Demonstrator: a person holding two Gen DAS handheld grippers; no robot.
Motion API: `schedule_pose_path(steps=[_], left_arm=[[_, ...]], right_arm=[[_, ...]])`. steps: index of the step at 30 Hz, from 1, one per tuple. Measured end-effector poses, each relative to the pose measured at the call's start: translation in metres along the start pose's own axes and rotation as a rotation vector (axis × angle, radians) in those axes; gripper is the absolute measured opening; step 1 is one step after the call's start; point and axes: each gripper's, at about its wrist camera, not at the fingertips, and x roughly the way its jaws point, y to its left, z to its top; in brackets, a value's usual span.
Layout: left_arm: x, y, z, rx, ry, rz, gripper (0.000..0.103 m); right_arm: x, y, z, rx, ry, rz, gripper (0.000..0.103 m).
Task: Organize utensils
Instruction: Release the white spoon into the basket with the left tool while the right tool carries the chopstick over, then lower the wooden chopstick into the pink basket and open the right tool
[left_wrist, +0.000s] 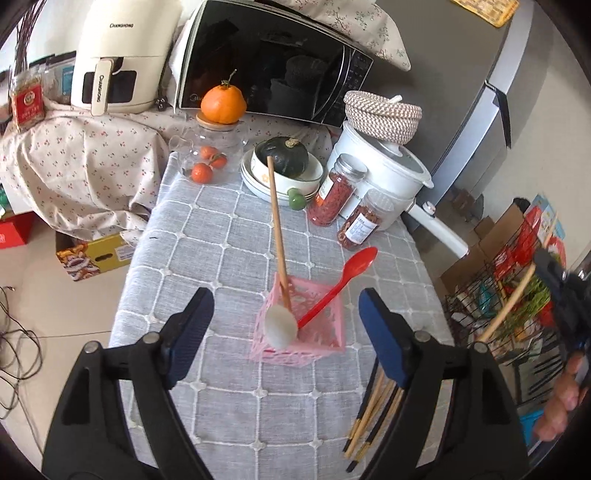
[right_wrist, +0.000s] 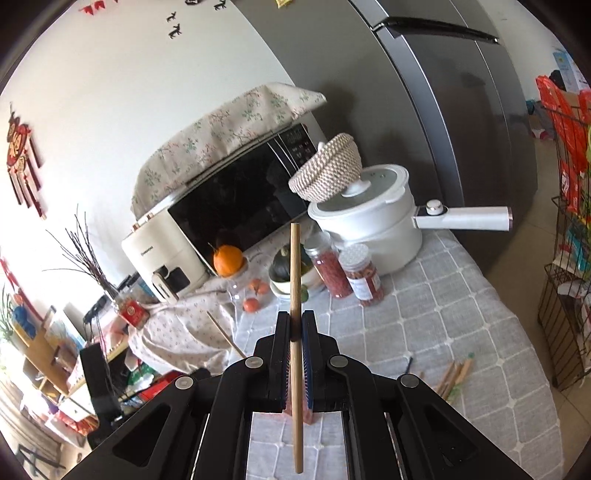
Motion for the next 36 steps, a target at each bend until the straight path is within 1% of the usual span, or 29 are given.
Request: schedule_pose_path(steps=[4,7,10,12,16,18,21,26,30,33,36], left_arm=[[-0.009,0.003,-0.013,0.105,0.023,0.08,0.085],[-0.009,0.007,-0.023,0.149,0.063,0.106,0.086],[-0.004,0.012,-0.033,0.185,0.117,0.12,0.086],[-0.001,0.013,-0.038,0.202,0.144,0.129,0.086],[0.004,0.016,-0.047,0.232,0.203,0.152,0.086],[0.007,0.019,-0.049,0.233,0.223,0.171,0.086],[0.008,0.022,-0.051,0.217,0.24,0.177,0.086],[0.008,0.02,-0.051,0.212,0.242,0.171,0.086],[0.009,0.018,-0.052,0.215,0.238,0.173,0.086],[0.009,0.019,-0.051,0.212,0.231,0.174,0.086],[0.008,0.018,-0.05,0.207,0.223,0.173,0.086]], right_arm=[[0.008,0.019,0.0,-0.002,-0.095,0.014,0.006],[0.018,0.032,-0.002,0.0,-0.149,0.013,0.006],[0.031,0.042,-0.007,0.011,-0.178,0.001,0.006],[0.043,0.047,-0.011,0.024,-0.191,-0.01,0.006],[0.067,0.057,-0.021,0.029,-0.213,-0.06,0.006],[0.074,0.061,-0.026,0.016,-0.234,-0.086,0.006],[0.084,0.067,-0.032,-0.001,-0.258,-0.121,0.006],[0.105,0.062,-0.043,0.022,-0.23,-0.145,0.006],[0.12,0.059,-0.053,0.013,-0.186,-0.156,0.006],[0.127,0.059,-0.06,0.006,-0.14,-0.144,0.008],[0.127,0.061,-0.063,-0.007,-0.097,-0.112,0.009]])
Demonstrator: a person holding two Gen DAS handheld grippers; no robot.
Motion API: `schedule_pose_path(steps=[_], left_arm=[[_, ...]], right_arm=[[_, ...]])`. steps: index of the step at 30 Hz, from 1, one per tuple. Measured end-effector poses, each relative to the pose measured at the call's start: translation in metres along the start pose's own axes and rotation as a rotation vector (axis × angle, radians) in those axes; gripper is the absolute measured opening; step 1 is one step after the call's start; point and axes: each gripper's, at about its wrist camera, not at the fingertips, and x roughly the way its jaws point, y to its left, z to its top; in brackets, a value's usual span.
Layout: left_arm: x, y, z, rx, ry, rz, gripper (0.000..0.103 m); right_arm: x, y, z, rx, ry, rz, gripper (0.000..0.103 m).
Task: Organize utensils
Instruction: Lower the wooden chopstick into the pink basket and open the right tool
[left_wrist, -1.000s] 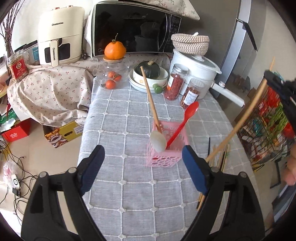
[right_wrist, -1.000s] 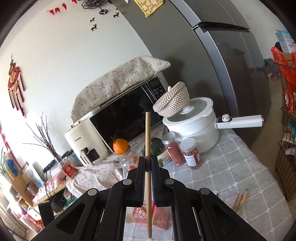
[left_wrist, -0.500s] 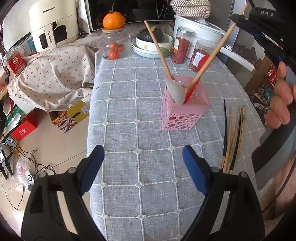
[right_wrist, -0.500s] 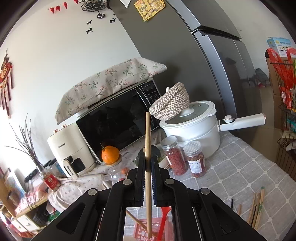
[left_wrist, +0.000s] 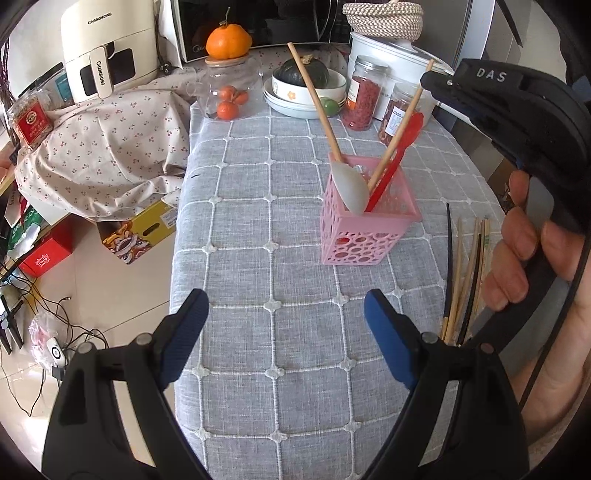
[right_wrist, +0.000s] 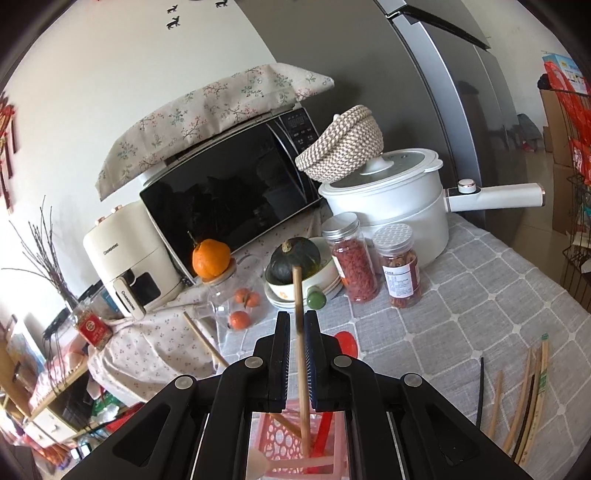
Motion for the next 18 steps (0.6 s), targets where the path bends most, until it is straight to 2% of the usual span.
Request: schedule_pose_path(steps=[2,4,13,18], left_arm=[[-0.001,0.0,0.0,-0.003,-0.005,-0.004,0.086],[-0.002,-0.001,0.0,-0.006,-0.012,-0.012,0.086],[-0.003,-0.008,0.0,-0.013,-0.025,-0.047,0.086],[-0.001,-0.018,-0.002,-0.002,-0.016,-0.071,0.086]], right_arm=[[-0.005,0.002,0.002,-0.016,0.009,0.021,0.015],[-0.012,0.002,0.006,-0.035,0.014,0.038,0.029],[-0.052,-0.017,0.02,-0.113,0.044,0.048,0.061],[-0.067,-0.043,0.02,-0.145,0.115,0.027,0.07]])
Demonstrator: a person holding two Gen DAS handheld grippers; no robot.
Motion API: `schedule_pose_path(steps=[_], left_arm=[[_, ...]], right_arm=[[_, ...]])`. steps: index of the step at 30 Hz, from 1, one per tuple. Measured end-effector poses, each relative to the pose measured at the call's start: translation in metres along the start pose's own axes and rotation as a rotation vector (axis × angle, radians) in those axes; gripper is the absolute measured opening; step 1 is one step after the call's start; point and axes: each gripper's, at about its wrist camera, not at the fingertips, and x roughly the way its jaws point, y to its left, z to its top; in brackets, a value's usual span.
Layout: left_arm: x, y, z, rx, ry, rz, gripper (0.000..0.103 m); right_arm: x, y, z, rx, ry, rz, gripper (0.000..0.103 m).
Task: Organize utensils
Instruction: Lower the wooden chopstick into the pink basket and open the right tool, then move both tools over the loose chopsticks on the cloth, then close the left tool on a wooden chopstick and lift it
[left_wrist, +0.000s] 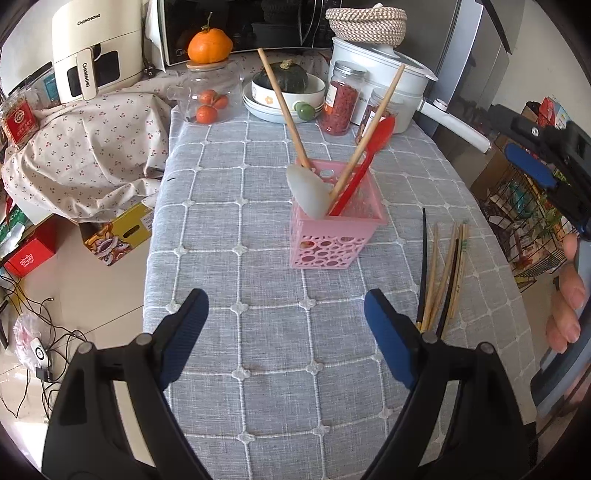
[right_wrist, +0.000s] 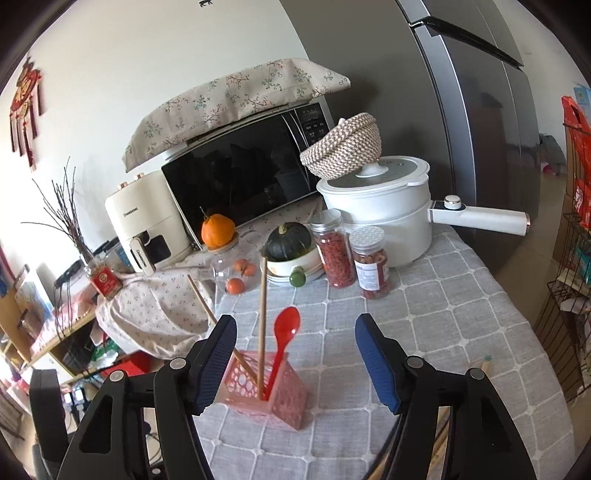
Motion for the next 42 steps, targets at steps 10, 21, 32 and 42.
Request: schedule_pose_path(steps=[10,21,32,42], left_arm=[[0.012,-0.028,-0.005,0.063,0.034,0.004,0.086],[0.045,-0.089,-0.005,0.118,0.096,-0.046,0.086],[0.077,-0.157,0.018,0.194,0.135,-0.154,0.056],[0.144,-0.193,0.04,0.237,0.233,-0.17,0.016]], right_arm=[[-0.014,-0.059,-0.02,-0.026,0.148,-0.086,0.082],[-0.001,-0.132,-0.048,0.069,0.405,-0.249,0.082],[0.008,-0.192,-0.069,0.163,0.617,-0.318,0.082],[-0.003,-0.219,-0.063,0.162,0.616,-0.328,0.082]])
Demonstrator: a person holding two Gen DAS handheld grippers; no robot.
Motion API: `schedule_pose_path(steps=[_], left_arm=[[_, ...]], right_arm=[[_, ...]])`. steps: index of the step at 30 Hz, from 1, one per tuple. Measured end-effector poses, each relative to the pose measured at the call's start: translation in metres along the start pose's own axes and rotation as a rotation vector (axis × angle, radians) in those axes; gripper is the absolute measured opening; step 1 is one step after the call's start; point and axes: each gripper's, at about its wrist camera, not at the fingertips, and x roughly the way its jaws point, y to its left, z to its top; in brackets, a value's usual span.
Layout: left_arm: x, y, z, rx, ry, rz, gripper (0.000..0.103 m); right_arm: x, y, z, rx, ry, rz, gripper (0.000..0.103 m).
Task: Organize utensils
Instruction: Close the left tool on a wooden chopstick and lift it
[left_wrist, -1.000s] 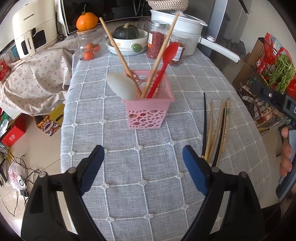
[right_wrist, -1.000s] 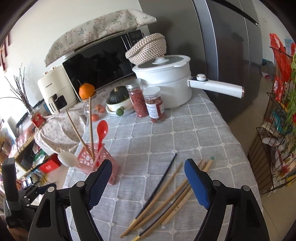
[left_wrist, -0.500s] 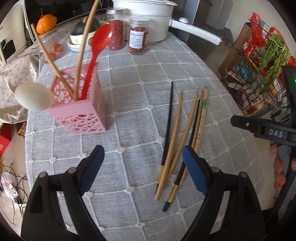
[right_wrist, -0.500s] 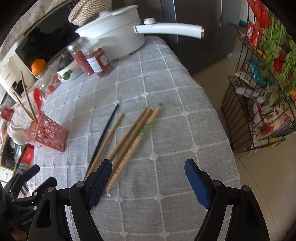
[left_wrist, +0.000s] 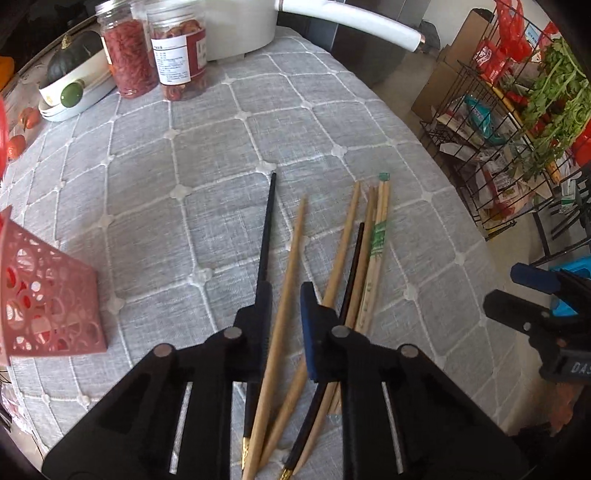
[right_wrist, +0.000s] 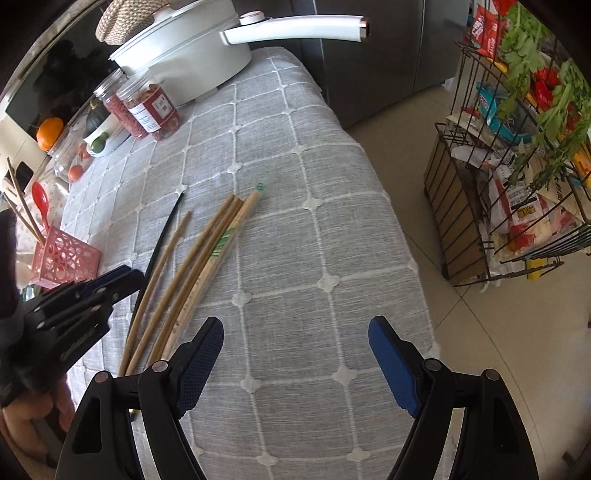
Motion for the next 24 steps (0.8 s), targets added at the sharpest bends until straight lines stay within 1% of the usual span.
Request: schedule_pose_path(steps=[6,8,13,16,19,24], left_arm=[[0.02,0.0,0.007,-0.025,0.034,0.004,0.013],[0.02,0.001,0.007,-0.028,0.024,0.013,0.009],[0.011,0.0,0.006,-0.023,-0.007,0.018,0.007],[-0.009,-0.001,-0.001,-0.009,-0.047,0.01,0.007],[-0.039,0.004,-0.013,-0.001,-0.085,-0.006,0.007],[-0.089,0.013,-0.033,0.003,-0.154,-0.014,0.007]], right_arm=[[-0.006,-0.01,0.007,0.025,-0.028,-0.005,0.082],[-0.005,-0.01,0.009,0.03,-0.028,-0.002,0.082],[-0.003,-0.002,0.01,0.008,-0.025,-0.003,0.082],[-0.005,0.002,0.01,-0.002,-0.032,0.001,0.082],[-0.008,0.003,0.01,0.015,-0.039,0.018,0.082],[-0.01,0.009,0.009,0.05,-0.024,0.077,0.082]])
